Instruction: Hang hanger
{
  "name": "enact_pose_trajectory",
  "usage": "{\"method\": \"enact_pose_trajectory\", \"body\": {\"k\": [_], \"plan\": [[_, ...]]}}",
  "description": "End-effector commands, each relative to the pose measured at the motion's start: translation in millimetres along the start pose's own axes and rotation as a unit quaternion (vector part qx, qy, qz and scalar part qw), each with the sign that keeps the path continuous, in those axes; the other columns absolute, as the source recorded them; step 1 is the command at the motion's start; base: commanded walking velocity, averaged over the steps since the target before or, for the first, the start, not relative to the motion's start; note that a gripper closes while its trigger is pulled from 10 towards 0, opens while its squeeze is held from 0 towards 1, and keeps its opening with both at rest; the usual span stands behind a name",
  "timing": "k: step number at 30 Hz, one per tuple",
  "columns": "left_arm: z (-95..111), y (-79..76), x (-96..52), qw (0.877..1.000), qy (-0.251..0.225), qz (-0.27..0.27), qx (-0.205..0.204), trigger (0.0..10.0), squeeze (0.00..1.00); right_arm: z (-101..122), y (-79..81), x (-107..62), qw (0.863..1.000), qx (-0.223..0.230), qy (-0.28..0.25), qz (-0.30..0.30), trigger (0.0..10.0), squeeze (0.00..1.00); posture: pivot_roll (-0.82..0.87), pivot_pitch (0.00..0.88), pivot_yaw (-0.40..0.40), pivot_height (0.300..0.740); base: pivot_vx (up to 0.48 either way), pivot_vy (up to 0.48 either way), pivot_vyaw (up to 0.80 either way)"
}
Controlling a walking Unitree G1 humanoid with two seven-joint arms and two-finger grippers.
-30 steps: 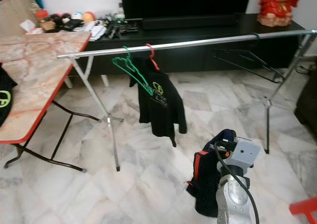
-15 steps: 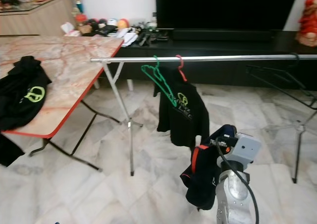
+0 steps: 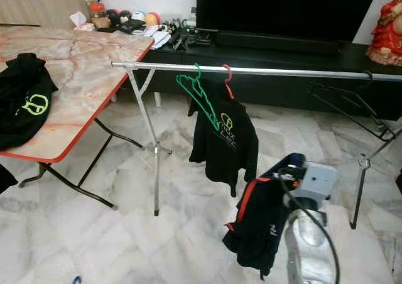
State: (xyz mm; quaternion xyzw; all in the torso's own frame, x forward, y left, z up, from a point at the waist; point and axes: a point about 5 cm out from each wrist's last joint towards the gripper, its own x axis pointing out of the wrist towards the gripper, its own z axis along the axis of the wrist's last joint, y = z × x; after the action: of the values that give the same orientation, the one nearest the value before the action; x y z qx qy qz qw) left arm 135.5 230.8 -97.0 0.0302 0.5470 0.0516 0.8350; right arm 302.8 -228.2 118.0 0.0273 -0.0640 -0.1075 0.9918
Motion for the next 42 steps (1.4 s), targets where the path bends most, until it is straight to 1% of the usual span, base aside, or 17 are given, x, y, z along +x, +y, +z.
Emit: {"method": "enact_pose_trajectory", "body": {"k": [1, 2, 4, 5, 7, 9, 10, 12, 18, 20, 23, 25, 27, 33, 38, 42], "plan": [[-3.5, -12.7, 1.1, 1.000, 0.014, -0.006, 0.009, 10.0, 0.00, 5.2, 2.3, 4.0, 1.000, 0.001, -0.009, -0.005, 10.0, 0.00, -0.09, 0.152, -0.028, 0.740, 0.000, 0.480, 0.00], [-2.1, -19.9, 1.7, 1.000, 0.013, -0.010, 0.012, 10.0, 0.00, 5.2, 3.5, 3.5, 1.000, 0.002, -0.009, -0.006, 10.0, 0.00, -0.10, 0.157, -0.023, 0.740, 0.000, 0.480, 0.00], [-1.7, -25.6, 2.0, 1.000, 0.014, -0.012, 0.012, 10.0, 0.00, 4.9, 4.8, 2.7, 1.000, 0.004, -0.008, -0.005, 10.0, 0.00, -0.10, 0.162, -0.020, 0.740, 0.000, 0.480, 0.00], [-1.6, -31.1, 2.2, 1.000, 0.015, -0.015, 0.013, 10.0, 0.00, 4.1, 5.8, 1.4, 1.000, 0.006, -0.007, -0.004, 10.0, 0.00, -0.10, 0.170, -0.015, 0.740, 0.000, 0.480, 0.00], [-1.5, -34.7, 2.3, 1.000, 0.016, -0.017, 0.016, 10.0, 0.00, 3.5, 6.4, 0.4, 1.000, 0.006, -0.007, -0.004, 10.0, 0.00, -0.10, 0.170, -0.015, 0.740, 0.000, 0.480, 0.00], [-0.4, -44.5, 2.5, 1.000, 0.013, -0.023, 0.015, 10.0, 0.00, 2.0, 5.9, -1.5, 1.000, 0.008, -0.005, -0.005, 10.0, 0.00, -0.09, 0.178, -0.006, 0.740, 0.000, 0.480, 0.00], [-0.4, -44.5, 2.5, 1.000, 0.013, -0.023, 0.015, 10.0, 0.00, 2.0, 5.9, -1.5, 1.000, 0.008, -0.005, -0.005, 10.0, 0.00, -0.09, 0.178, -0.006, 0.740, 0.000, 0.480, 0.00], [-3.2, -57.3, 2.0, 0.999, 0.016, -0.028, 0.020, 10.0, 0.00, 1.3, 7.4, -2.7, 1.000, 0.014, -0.005, -0.008, 10.0, 0.00, -0.08, 0.182, 0.004, 0.740, 0.000, 0.480, 0.00], [-1.8, -73.3, 1.2, 0.999, 0.014, -0.034, 0.023, 10.0, 0.00, 1.1, 12.2, -2.6, 1.000, 0.020, -0.006, -0.008, 10.0, 0.00, -0.08, 0.187, 0.010, 0.740, 0.000, 0.480, 0.00], [-0.1, -82.8, 0.5, 0.999, 0.011, -0.038, 0.022, 10.0, 0.00, 1.3, 13.6, -2.4, 1.000, 0.021, -0.007, -0.006, 10.0, 0.00, -0.08, 0.186, 0.009, 0.740, 0.000, 0.480, 0.00], [0.2, -89.5, -0.2, 0.999, 0.010, -0.041, 0.022, 10.0, 0.00, 1.2, 13.8, -2.1, 1.000, 0.021, -0.007, -0.006, 10.0, 0.00, -0.08, 0.185, 0.009, 0.740, 0.000, 0.480, 0.00], [1.2, -76.9, 1.2, 0.999, 0.011, -0.035, 0.021, 10.0, 0.00, 1.6, 14.2, -1.4, 1.000, 0.020, -0.008, -0.005, 10.0, 0.00, -0.08, 0.184, 0.006, 0.740, 0.000, 0.480, 0.00], [2.1, -68.7, 1.9, 0.999, 0.010, -0.030, 0.020, 10.0, 0.00, 2.1, 14.7, -0.8, 1.000, 0.019, -0.009, -0.004, 10.0, 0.00, -0.08, 0.182, 0.003, 0.740, 0.000, 0.480, 0.00], [2.3, -66.4, 2.1, 0.999, 0.013, -0.030, 0.014, 10.0, 0.00, 4.6, 16.1, 1.9, 1.000, 0.019, -0.013, -0.004, 10.0, 0.00, -0.07, 0.179, -0.002, 0.740, 0.000, 0.480, 0.00], [2.7, -66.8, 2.1, 1.000, 0.013, -0.027, 0.008, 10.0, 0.00, 5.1, 19.8, 2.5, 1.000, 0.017, -0.014, 0.003, 10.0, 0.00, -0.07, 0.179, -0.006, 0.740, 0.000, 0.480, 0.00], [2.4, -67.3, 2.0, 0.999, 0.013, -0.028, 0.008, 10.0, 0.00, 4.8, 19.7, 2.5, 1.000, 0.017, -0.014, 0.004, 10.0, 0.00, -0.07, 0.179, -0.008, 0.740, 0.000, 0.480, 0.00]]}}
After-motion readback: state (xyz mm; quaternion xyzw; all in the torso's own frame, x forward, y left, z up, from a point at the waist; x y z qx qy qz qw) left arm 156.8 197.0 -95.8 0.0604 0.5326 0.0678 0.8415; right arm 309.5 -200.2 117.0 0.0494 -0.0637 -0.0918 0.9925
